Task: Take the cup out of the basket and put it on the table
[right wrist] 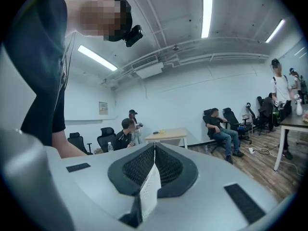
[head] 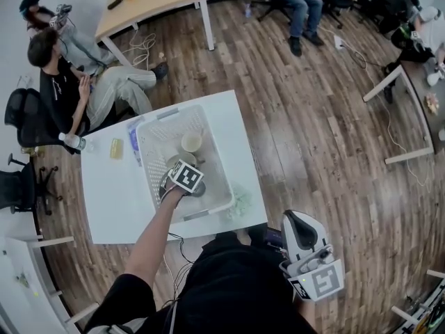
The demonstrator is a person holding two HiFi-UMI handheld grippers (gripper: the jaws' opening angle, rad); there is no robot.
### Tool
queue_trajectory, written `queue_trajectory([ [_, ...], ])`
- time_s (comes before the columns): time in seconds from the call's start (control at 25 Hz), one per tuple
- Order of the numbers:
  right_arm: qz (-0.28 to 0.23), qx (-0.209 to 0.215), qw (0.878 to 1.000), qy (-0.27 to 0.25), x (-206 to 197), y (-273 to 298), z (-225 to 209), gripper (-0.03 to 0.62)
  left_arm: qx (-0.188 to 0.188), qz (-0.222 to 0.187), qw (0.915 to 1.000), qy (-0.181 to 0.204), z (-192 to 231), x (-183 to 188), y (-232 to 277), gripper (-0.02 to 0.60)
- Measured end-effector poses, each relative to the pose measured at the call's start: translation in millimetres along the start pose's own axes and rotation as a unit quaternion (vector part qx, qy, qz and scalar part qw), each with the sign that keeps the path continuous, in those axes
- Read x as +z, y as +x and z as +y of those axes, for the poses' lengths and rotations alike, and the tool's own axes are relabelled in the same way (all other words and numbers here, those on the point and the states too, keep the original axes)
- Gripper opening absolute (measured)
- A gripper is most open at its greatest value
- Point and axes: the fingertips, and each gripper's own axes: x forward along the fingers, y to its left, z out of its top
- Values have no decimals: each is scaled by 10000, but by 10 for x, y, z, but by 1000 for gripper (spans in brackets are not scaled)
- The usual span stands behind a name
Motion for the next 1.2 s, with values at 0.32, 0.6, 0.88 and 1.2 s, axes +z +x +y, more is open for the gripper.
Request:
queue_trajectory([
  [0.32,9,140,9999,18,14,13,-27,26,55,55,9996,274,-26,-1,-120,34],
  [0.6,-37,327,9995,30,29,59,3,26,210,-191,9972,696,-186,195,-481,34],
  [0.88,-126,694,9975,-2,76,177,160,26,391,-709,9921,960,-291,417,-1209,34],
  [1.2,-143,1165,9931,-52,70,361,456,26,774,-1245,9832,1083,-219,379,-2144,34],
])
